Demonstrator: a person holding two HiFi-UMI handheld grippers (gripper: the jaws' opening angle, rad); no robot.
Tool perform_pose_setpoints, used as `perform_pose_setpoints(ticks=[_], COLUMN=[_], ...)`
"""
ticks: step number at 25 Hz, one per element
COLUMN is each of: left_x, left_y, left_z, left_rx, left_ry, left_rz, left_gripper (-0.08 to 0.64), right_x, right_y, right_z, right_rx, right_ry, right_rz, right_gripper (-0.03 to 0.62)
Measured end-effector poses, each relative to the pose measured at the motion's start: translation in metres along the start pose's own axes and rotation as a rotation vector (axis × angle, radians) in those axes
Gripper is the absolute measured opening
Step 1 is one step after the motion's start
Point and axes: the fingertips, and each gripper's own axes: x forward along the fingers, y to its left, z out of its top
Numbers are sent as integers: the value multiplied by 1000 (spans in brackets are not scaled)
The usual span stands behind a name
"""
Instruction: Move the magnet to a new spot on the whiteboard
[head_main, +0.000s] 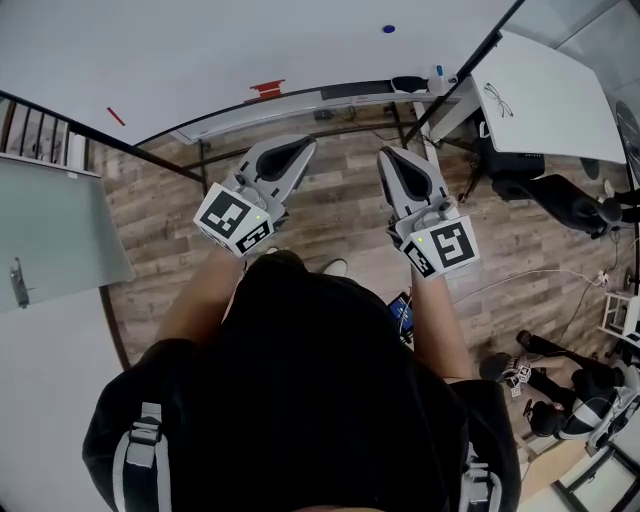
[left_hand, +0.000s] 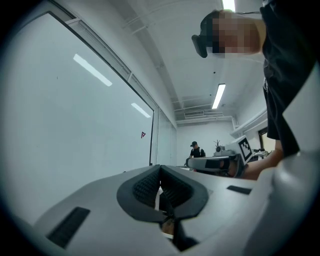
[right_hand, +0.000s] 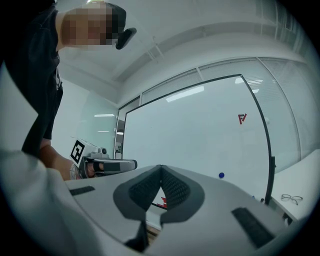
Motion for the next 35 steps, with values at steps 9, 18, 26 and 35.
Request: perform_pose_setpoints(ticks=[9,18,26,35], left_x=[52,116,165,198], left_y=[25,78,139,164], left_z=[-8,-30,-43,-64], left_rx=[29,64,65,71], left_ry=[12,28,26,33], left_rz=[-23,-84,-141,-190], left_gripper=[5,5,5,5], right_x=[15,73,137,180], right_y=[-63,-113,-169,-225], right_z=[-14,-21,-39,-68], right_rx=[-20,-37,-45,-53], right_ry=[21,55,88,111], right_rz=[-63,-110,-231,-379], right_gripper=[-2,-2,-1,-1])
